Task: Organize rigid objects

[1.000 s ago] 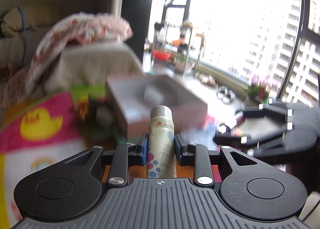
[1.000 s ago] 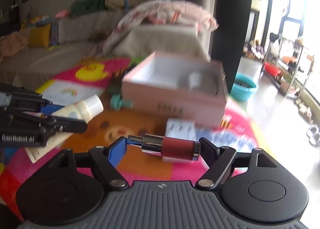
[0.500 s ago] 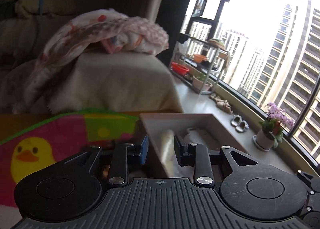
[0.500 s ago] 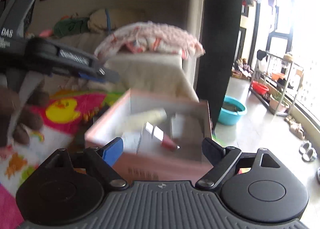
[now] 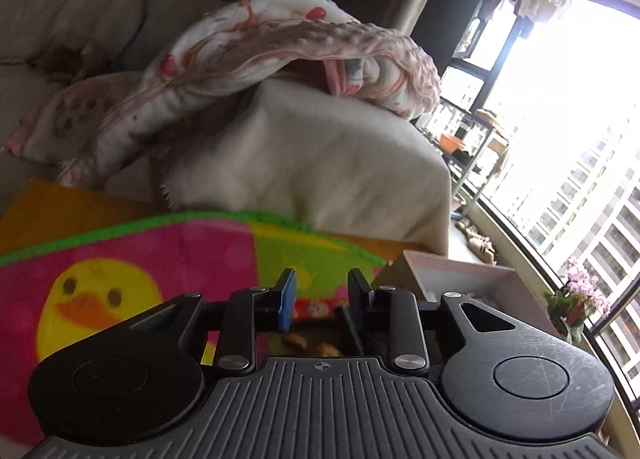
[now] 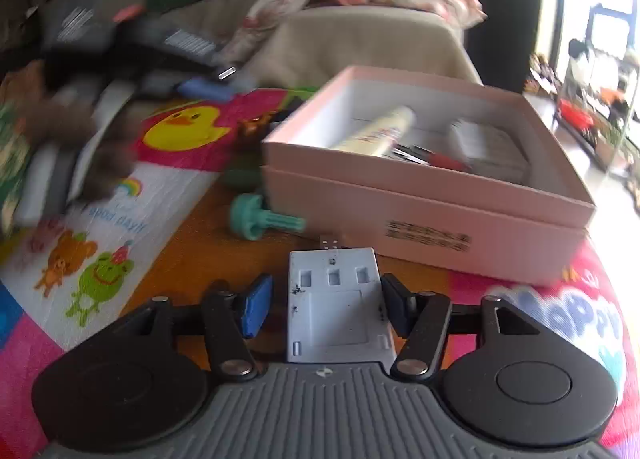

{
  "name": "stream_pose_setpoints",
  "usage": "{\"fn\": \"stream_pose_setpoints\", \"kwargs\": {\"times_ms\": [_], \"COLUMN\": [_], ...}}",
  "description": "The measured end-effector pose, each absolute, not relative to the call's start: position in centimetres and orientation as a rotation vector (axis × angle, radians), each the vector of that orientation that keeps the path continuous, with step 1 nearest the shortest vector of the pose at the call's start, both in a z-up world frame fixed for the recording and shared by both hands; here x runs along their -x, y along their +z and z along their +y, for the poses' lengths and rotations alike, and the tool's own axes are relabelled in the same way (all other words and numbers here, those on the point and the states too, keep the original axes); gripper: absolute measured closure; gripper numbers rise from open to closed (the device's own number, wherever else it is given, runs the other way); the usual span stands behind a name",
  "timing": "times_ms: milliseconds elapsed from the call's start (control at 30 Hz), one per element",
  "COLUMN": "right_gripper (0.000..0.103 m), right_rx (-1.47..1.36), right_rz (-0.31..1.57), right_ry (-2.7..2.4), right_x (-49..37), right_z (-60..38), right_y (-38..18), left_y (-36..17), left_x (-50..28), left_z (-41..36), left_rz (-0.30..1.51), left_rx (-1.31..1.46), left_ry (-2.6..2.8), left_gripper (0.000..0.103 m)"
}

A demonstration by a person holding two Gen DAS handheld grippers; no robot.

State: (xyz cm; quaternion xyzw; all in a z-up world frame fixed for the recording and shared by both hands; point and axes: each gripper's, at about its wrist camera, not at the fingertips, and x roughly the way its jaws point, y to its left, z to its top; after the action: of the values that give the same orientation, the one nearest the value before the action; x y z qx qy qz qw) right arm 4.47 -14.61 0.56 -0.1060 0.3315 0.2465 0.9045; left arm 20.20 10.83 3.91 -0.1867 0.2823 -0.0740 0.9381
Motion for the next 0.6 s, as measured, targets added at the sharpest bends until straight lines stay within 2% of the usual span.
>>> {"fn": "stream_pose_setpoints", "kwargs": {"times_ms": [67, 133, 200, 267, 400, 600], "right_gripper": [0.039, 0.029, 0.027, 0.025, 0.025, 0.024], "right_rx": [0.229, 0.204, 0.192, 0.197, 0.195, 0.194], "right_rz": [0.685, 0.698, 0.705, 0.704, 0.707, 0.705], "right_ry": [0.533, 0.532, 0.532, 0.532, 0.528, 0.555], "right_x": [-4.2, -4.1, -4.0, -4.2, -4.5, -4.7], "right_z": [-14.2, -15.0, -15.4, -15.5, -15.4, -14.6], "right_y": [0.7, 0.7, 0.8, 0.7, 0.7, 0.7], "left_y": [3.7, 2.9, 1.8, 0.5, 0.2, 0.1], "left_x": [-23.5, -26.0, -27.7, -28.5, -26.1, -18.2], "left_z": [9.7, 8.2, 6.7, 5.5, 5.6, 6.9], "left_rz": [0.637, 0.691, 0.766, 0.836, 0.822, 0.791], "left_rx": [0.357, 0.283, 0.196, 0.127, 0.064, 0.013], "left_ry": [-0.174, -0.166, -0.181, -0.208, -0.309, -0.399], "left_gripper": [0.072, 0.072, 0.072, 0.077, 0.075, 0.073]}}
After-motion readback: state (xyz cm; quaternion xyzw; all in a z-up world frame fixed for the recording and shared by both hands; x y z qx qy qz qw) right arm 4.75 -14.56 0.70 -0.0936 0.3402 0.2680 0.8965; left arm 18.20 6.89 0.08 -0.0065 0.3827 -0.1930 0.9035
